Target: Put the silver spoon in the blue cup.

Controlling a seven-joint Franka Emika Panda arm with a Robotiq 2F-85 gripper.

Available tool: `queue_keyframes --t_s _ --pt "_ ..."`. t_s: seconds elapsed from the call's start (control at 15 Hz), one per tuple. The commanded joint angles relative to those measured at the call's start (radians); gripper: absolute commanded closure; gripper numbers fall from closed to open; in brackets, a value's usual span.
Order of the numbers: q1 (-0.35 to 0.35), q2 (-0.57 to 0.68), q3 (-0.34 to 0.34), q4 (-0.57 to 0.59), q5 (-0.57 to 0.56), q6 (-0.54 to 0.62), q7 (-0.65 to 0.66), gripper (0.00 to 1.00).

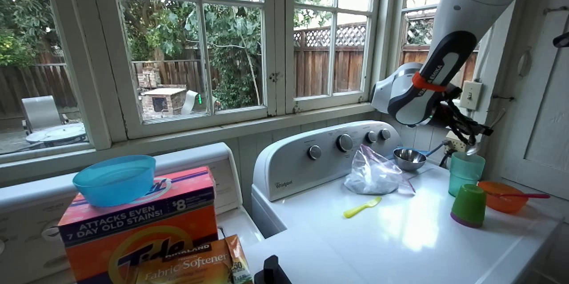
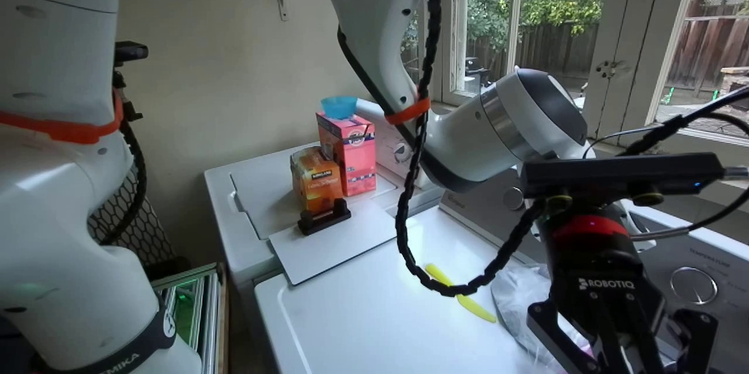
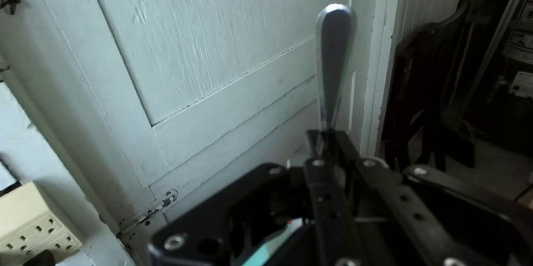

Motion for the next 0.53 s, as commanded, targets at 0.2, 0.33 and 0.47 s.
queue_keyframes --t_s 0.2,0.33,0.47 --pt "-0.02 0.095 0.008 0.078 0.042 -0.029 0.02 0.98" --pt "-0.022 0.121 0.01 0.092 0.045 -0.026 0.029 0.98" --pt "-0.025 0.14 0.014 0.101 0.05 -0.019 0.022 0.98"
